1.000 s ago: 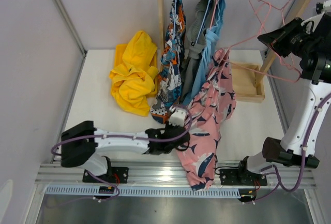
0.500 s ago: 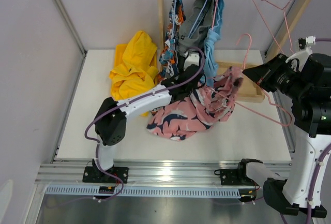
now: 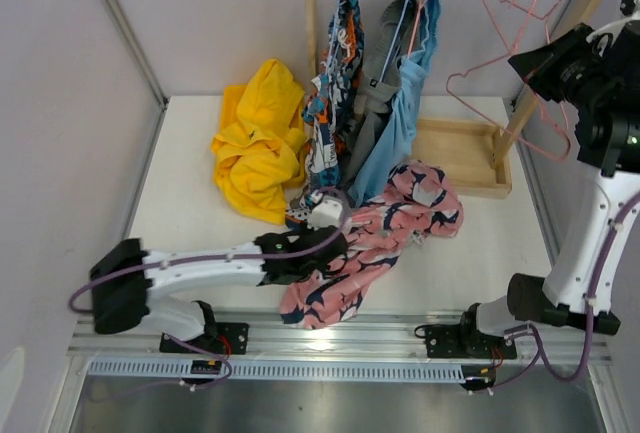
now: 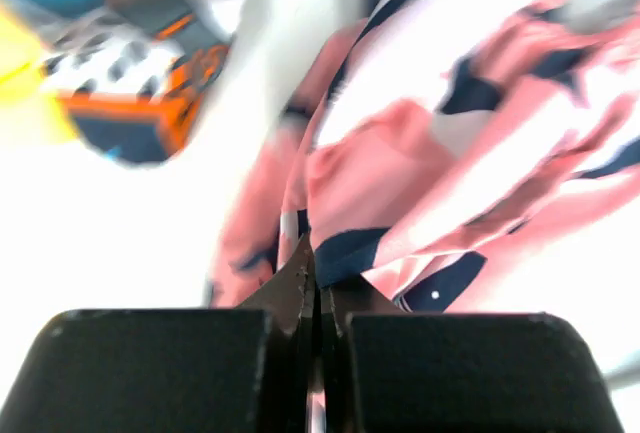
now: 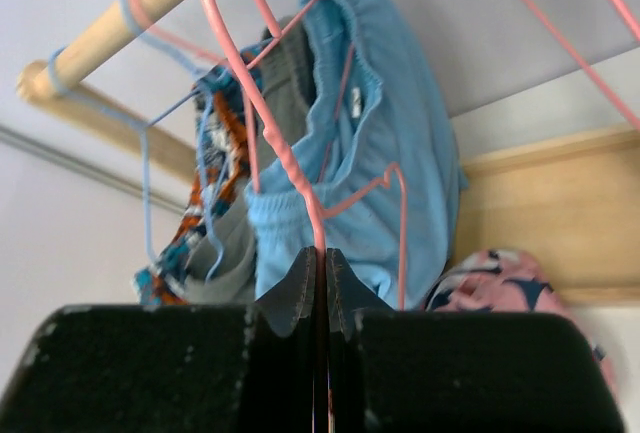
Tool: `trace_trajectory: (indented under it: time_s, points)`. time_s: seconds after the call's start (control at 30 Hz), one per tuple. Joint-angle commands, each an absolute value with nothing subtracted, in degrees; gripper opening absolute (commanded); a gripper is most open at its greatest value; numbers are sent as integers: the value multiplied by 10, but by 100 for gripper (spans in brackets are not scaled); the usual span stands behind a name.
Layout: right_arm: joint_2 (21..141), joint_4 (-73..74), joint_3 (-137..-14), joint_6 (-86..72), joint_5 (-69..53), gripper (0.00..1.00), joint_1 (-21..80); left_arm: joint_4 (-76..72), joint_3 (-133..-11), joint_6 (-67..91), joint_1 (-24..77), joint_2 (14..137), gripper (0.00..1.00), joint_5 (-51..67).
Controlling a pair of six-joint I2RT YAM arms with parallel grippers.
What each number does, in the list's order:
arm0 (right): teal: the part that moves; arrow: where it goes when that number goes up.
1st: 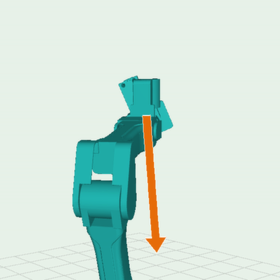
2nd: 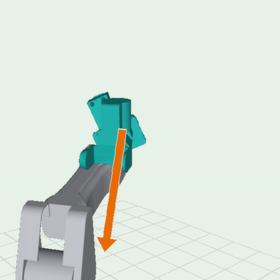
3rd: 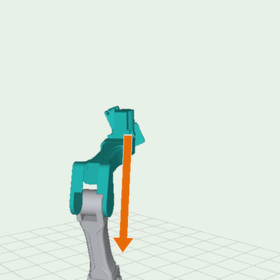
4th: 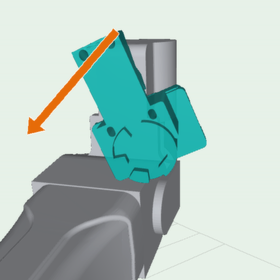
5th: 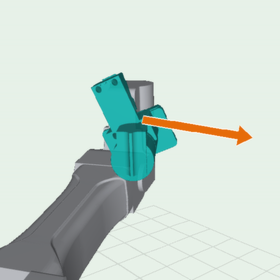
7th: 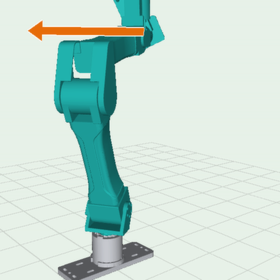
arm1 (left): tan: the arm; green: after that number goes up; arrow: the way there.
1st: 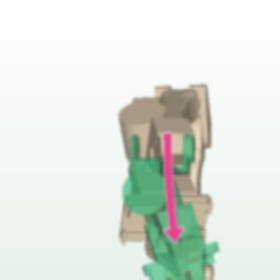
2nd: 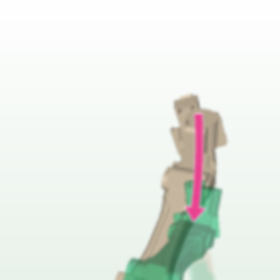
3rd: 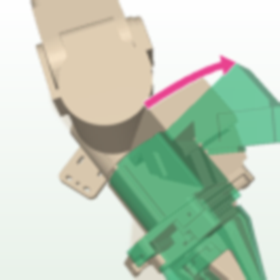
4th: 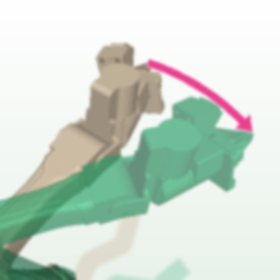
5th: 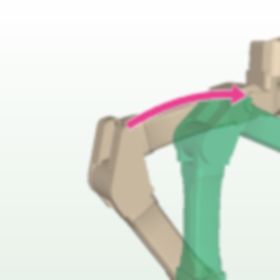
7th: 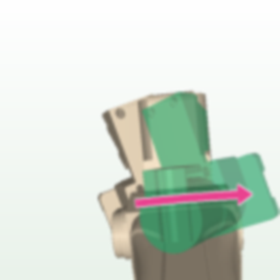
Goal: Remove the shorts from the hanger
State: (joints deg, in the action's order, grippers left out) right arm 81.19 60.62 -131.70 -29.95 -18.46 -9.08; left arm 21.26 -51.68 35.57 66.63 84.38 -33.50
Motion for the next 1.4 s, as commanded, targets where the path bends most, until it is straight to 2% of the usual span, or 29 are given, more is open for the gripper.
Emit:
trace_trajectory:
  time_s: [0.0,0.1,0.27,0.4,0.6,0.7,0.87,0.97,1.07,1.23,1.37]
  points:
    - [861,523,-1328,-306,-172,0,-99,285,-510,417,674,689,0,-391]
    - [906,482,-1335,-315,-170,0,-106,344,-530,390,673,537,0,-416]
    - [1004,480,-1464,-338,-178,0,-112,417,-601,329,650,466,0,-475]
    - [1003,456,-1464,-359,-203,0,-119,431,-613,312,645,464,0,-494]
    - [899,390,-1361,-396,-243,0,-137,409,-589,313,641,467,0,-492]
    - [884,385,-1368,-416,-274,0,-167,401,-582,312,639,469,0,-491]
    - [911,334,-1368,-440,-286,0,-189,399,-588,302,635,462,0,-501]
    - [975,324,-1407,-453,-282,0,-187,393,-604,266,619,451,0,-489]
    - [1043,324,-1439,-454,-280,0,-180,401,-655,210,568,471,0,-468]
    - [1073,323,-1424,-424,-251,0,-155,362,-765,79,497,526,0,-455]
    - [1076,315,-1386,-415,-243,0,-148,331,-908,12,372,602,0,-374]
